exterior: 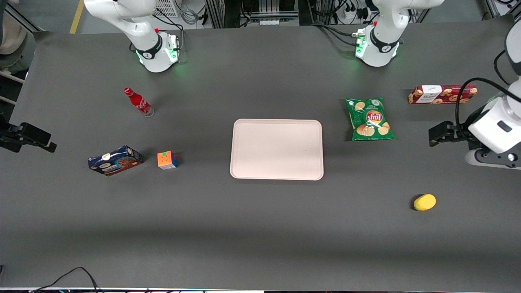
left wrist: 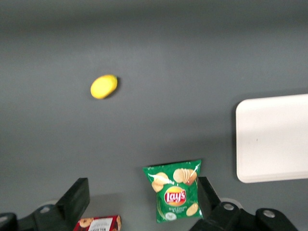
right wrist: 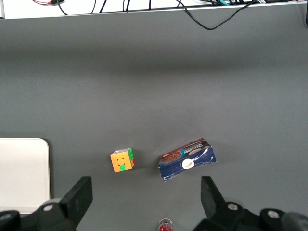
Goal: Place red cookie box on tray
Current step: 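Move the open left gripper over the red-and-white cookie box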
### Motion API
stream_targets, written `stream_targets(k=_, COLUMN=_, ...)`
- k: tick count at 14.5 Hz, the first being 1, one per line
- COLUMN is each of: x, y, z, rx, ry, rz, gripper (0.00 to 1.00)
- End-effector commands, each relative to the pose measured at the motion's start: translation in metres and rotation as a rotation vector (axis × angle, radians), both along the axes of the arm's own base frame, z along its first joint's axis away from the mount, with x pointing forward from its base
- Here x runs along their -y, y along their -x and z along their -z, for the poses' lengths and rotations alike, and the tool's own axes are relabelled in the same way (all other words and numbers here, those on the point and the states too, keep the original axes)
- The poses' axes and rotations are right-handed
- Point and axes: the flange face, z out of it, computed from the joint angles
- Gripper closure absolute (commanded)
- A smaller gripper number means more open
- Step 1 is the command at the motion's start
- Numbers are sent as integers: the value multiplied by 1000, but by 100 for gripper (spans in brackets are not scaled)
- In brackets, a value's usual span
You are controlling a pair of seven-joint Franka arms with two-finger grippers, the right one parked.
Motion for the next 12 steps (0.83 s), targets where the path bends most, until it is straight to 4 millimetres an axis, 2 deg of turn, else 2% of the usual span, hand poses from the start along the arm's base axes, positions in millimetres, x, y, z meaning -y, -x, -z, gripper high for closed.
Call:
stream_targets(k=1, x=1, y=17, z=28, rx=-166, ry=-7, rz=50, gripper=0)
stream_targets(k=3, x=-1, y=22, z=48, rx=-232, ry=-20, rz=165, gripper=0)
stream_targets(k=5, x=-12, y=37, z=84, rx=-328, ry=-38, rz=308, gripper=0)
stream_targets(k=7, x=-24, y=52, z=100, rx=-357, ry=-55, rz=394, gripper=0)
stream_targets(k=12, x=-63, y=110, z=159, rx=-303, ry=-39, rz=799, gripper=0)
